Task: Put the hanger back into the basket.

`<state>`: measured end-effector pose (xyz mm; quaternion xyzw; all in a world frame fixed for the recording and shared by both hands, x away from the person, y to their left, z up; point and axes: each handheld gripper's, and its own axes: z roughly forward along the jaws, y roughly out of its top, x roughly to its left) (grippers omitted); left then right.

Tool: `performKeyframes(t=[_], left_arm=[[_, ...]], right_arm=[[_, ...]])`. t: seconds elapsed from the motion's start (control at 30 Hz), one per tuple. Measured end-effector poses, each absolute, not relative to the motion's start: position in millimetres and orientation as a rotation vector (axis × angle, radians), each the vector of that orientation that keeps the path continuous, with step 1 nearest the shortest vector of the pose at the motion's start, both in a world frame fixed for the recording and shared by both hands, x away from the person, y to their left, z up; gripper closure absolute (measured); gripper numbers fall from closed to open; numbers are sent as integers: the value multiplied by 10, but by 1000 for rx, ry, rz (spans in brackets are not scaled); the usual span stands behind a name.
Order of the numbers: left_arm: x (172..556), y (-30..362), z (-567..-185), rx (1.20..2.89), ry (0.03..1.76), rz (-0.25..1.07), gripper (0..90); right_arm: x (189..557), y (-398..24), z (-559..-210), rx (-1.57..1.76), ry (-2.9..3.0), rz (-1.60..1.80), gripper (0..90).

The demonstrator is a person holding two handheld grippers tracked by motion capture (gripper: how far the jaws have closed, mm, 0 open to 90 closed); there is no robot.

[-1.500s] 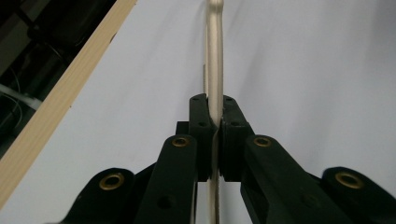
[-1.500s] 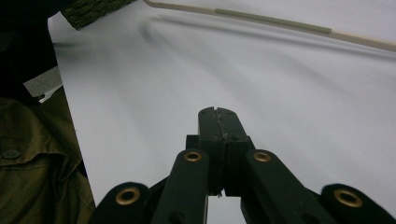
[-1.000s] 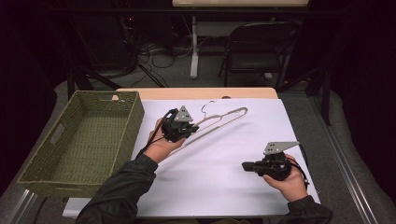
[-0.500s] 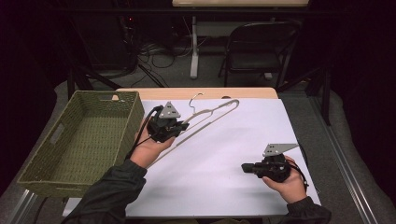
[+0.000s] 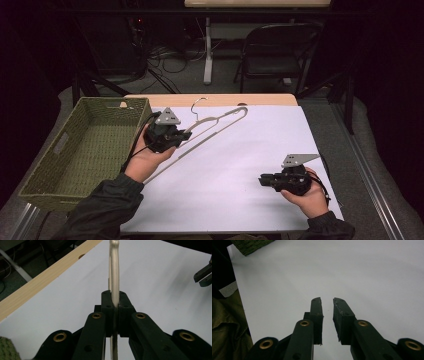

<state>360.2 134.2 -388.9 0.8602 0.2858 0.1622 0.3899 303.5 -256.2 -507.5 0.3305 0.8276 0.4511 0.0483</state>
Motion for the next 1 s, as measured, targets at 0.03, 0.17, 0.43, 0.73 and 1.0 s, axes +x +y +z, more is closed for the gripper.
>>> performKeyframes(t=[0.03,0.17,0.43,0.73,1.0], left_arm=[[3577,1373,-3866,2184,732,416,865],[3454,1516,-3756,2167,730,433,865],[3281,1908,-3561,2141,768,467,865],[3264,2471,-3494,2109,844,507,865],[3317,3003,-3427,2115,887,585,864]], right_arm=[[3034,-2567,-5077,1010,2519,1374,761],[3033,-2584,-5077,1026,2508,1374,731],[3034,-2566,-5081,1033,2498,1353,620],[3042,-2578,-5095,1052,2482,1354,605],[3054,-2578,-5130,1080,2487,1347,601]])
